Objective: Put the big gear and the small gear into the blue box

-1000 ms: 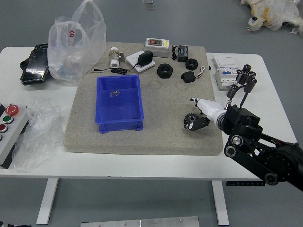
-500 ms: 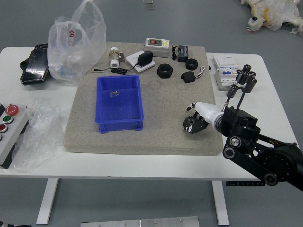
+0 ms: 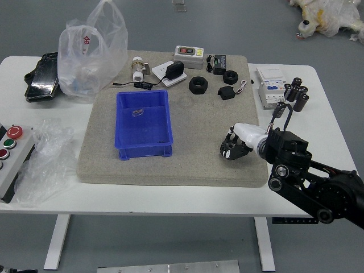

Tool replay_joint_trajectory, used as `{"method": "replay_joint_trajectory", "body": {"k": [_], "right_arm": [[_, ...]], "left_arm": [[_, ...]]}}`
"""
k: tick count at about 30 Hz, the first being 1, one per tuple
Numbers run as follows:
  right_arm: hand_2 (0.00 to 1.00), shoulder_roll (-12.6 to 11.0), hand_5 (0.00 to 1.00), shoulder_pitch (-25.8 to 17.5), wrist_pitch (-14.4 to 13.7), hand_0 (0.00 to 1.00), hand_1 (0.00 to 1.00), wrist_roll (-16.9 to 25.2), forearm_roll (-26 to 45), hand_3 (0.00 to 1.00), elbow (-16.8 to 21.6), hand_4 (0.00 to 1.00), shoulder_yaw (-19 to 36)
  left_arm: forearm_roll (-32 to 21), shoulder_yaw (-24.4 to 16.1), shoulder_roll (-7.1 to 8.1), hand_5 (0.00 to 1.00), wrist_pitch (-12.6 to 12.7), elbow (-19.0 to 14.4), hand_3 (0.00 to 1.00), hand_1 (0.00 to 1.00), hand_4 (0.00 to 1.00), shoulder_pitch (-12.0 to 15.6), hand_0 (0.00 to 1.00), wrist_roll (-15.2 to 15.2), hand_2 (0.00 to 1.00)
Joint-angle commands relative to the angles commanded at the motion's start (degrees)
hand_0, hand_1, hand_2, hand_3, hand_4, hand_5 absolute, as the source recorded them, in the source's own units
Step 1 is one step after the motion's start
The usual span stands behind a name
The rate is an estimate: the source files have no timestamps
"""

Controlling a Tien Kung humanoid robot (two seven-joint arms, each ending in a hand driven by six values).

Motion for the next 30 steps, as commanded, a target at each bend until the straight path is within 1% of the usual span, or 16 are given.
{"method": "replay_joint_trajectory", "body": {"k": [4, 6, 8, 10, 11, 16, 17, 19, 22, 23, 27, 28, 29, 30], "right_arm": [[0.408, 0.9, 0.022, 2.5, -1.26, 0.35, 0.48, 0.0, -1.55, 0.598, -0.15, 0.48, -0.74], [0.404, 2.46, 0.014, 4.66, -1.86, 0.344, 0.478, 0.0, -2.62, 0.595, -1.0, 0.489, -1.54], [0.404, 4.4, 0.014, 6.77, -2.51, 0.344, 0.478, 0.0, -3.73, 0.595, -2.1, 0.489, -2.21], [0.404, 6.8, 0.014, 9.18, -4.13, 0.344, 0.478, 0.0, -4.77, 0.595, -3.52, 0.489, -3.22], [0.393, 8.02, 0.006, 10.38, -5.04, 0.331, 0.469, 0.0, -5.21, 0.562, -4.43, 0.543, -3.99], [0.393, 13.77, 0.006, 15.33, -10.14, 0.331, 0.469, 0.0, -4.82, 0.562, -9.35, 0.543, -8.82], [0.404, 14.9, 0.018, 16.1, -10.91, 0.331, 0.482, 0.0, -4.42, 0.567, -10.33, 0.539, -10.0], [0.404, 16.67, 0.018, 17.32, -11.88, 0.331, 0.482, 0.0, -3.83, 0.567, -11.83, 0.539, -12.18], [0.404, 18.63, 0.018, 18.79, -12.52, 0.331, 0.482, 0.0, -2.98, 0.567, -13.27, 0.539, -15.17], [0.592, 19.12, 0.107, 19.16, -12.67, 0.357, 0.543, 0.0, -2.77, 0.635, -13.56, 0.476, -15.95], [0.592, 20.69, 0.107, 20.38, -14.15, 0.357, 0.543, 0.0, -1.73, 0.635, -13.89, 0.476, -18.3], [0.592, 20.75, 0.107, 20.55, -14.43, 0.357, 0.543, 0.04, -1.37, 0.635, -13.86, 0.476, -18.61], [0.866, 20.75, 0.242, 20.71, -14.68, 0.474, 0.739, 0.12, -0.94, 0.871, -13.83, 0.669, -18.94], [0.866, 20.75, 0.242, 20.9, -14.78, 0.474, 0.739, 0.39, -0.37, 0.871, -13.85, 0.669, -19.37]], "left_arm": [[0.15, -0.11, 0.01, 0.286, -0.05, -0.04, 0.641, 0.595, 0.64, -0.03, 0.649, 0.08, 0.573], [0.44, -0.31, 0.04, 0.287, -0.13, -0.08, 0.64, 0.596, 0.641, -0.04, 0.648, 0.25, 0.572], [0.75, -0.51, 0.04, 0.287, -0.2, -0.13, 0.64, 0.596, 0.641, -0.06, 0.648, 0.43, 0.572], [1.12, -0.75, -0.04, 0.287, -0.31, -0.19, 0.64, 0.596, 0.641, -0.09, 0.648, 0.66, 0.572], [1.28, -0.85, -0.1, 0.29, -0.37, -0.21, 0.64, 0.596, 0.642, -0.13, 0.648, 0.75, 0.572], [1.75, -1.09, -0.41, 0.29, -0.59, -0.31, 0.64, 0.596, 0.642, -0.35, 0.648, 1.04, 0.572], [1.77, -1.12, -0.44, 0.297, -0.59, -0.34, 0.641, 0.596, 0.645, -0.34, 0.648, 1.09, 0.573], [1.86, -1.23, -0.43, 0.297, -0.6, -0.39, 0.641, 0.596, 0.645, -0.25, 0.648, 1.25, 0.573], [2.02, -1.45, -0.34, 0.297, -0.59, -0.48, 0.641, 0.596, 0.645, -0.05, 0.648, 1.54, 0.573], [2.05, -1.51, -0.29, 0.305, -0.58, -0.5, 0.641, 0.596, 0.649, 0.02, 0.648, 1.61, 0.574], [2.1, -1.65, -0.08, 0.305, -0.55, -0.57, 0.641, 0.596, 0.649, 0.15, 0.648, 1.8, 0.574], [2.12, -1.67, -0.06, 0.305, -0.57, -0.57, 0.641, 0.596, 0.649, 0.13, 0.648, 1.82, 0.574], [2.14, -1.67, -0.05, 0.307, -0.58, -0.57, 0.642, 0.596, 0.651, 0.1, 0.648, 1.82, 0.574], [2.13, -1.65, -0.02, 0.307, -0.6, -0.57, 0.642, 0.596, 0.651, 0.03, 0.648, 1.79, 0.574]]}}
